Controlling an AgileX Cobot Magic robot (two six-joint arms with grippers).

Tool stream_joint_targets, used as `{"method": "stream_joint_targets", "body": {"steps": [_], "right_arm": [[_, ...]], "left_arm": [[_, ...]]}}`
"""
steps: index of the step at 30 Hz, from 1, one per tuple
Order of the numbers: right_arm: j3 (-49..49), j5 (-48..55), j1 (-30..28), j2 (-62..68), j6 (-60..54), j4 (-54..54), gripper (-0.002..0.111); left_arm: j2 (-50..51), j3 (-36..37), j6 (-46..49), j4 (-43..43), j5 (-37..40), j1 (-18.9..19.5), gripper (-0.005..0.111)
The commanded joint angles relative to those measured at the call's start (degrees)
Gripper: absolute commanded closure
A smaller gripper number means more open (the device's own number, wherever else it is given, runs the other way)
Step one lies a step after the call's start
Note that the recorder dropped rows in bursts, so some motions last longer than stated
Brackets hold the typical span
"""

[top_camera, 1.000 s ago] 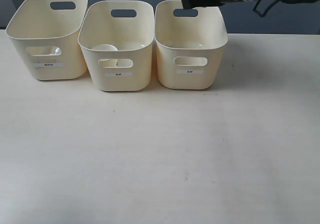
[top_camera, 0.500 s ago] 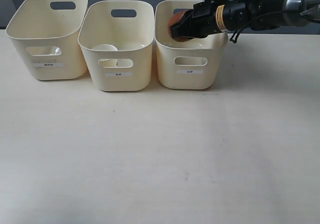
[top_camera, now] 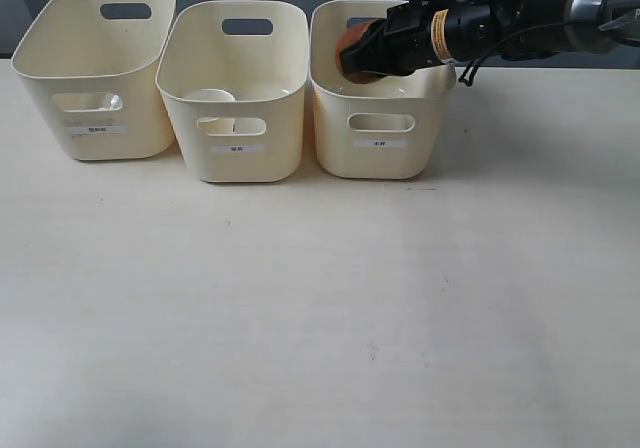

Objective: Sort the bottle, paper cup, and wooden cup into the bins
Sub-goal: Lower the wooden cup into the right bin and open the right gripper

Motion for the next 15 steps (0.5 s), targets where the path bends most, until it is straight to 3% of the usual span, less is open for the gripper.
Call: {"method": "stream_joint_targets", "body": {"steps": [1, 2, 3, 10, 13, 15], "right_arm": [[-0.33, 1.0, -0.35, -0.18, 1.0, 0.26, 0.081], [-0.16, 1.55, -0.35, -0.18, 1.43, 0.26, 0.072], [-0.21, 1.66, -0.35, -0.18, 1.41, 0.26, 0.071], [-0.21, 1.95, -0.35, -1.12, 1.65, 0.26, 0.072], [-0.21, 1.74, -0.35, -4.27, 1.65, 0.26, 0.079], [0.29, 0.58, -0.93, -7.0, 1.65, 0.26, 0.094]], "left_arm": [[-0.29, -0.23, -0.08, 0.0, -0.32, -0.2, 0.107], [-0.29, -0.23, -0.08, 0.0, -0.32, -0.2, 0.107], [-0.29, -0.23, -0.08, 0.0, -0.32, -0.2, 0.107], [-0.29, -0.23, -0.08, 0.0, -0.32, -0.2, 0.107], [-0.29, -0.23, -0.08, 0.0, -0.32, -0.2, 0.107], [-0.29, -0.23, -0.08, 0.0, -0.32, -0.2, 0.107]]}}
